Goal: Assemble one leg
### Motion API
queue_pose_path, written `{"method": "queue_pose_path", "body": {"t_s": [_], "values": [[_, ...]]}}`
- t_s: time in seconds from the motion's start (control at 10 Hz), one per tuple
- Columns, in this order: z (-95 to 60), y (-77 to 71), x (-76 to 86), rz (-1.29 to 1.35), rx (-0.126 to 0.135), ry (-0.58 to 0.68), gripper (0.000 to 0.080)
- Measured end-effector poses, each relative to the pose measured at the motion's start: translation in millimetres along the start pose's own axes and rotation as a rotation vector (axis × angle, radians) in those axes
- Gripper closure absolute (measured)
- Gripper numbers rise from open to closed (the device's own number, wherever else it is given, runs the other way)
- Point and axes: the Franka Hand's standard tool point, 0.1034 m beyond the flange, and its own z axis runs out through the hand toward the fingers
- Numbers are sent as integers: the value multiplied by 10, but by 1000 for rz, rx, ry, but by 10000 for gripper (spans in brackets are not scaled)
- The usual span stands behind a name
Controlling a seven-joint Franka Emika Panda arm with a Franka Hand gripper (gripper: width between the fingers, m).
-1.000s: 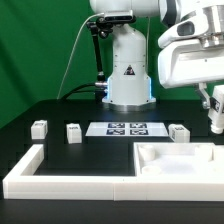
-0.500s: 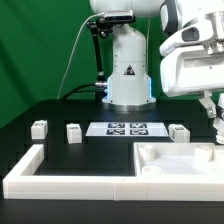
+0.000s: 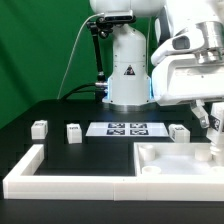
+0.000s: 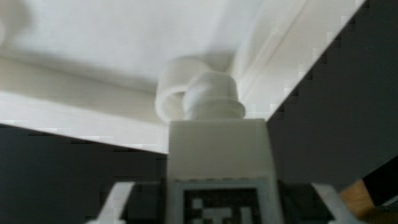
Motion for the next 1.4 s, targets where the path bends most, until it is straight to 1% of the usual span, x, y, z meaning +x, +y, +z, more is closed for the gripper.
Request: {"method": "queue_pose_path", "body": {"t_s": [0.3,0.6,0.8,1.0,1.4], "values": [[89,-10,28,2,5,-1,509],[225,23,37,12,7,-3,509],[279,44,104,15,1,23,509],[303,95,118,22,-9,44,509],[278,170,105,31,-21,54,509]]}}
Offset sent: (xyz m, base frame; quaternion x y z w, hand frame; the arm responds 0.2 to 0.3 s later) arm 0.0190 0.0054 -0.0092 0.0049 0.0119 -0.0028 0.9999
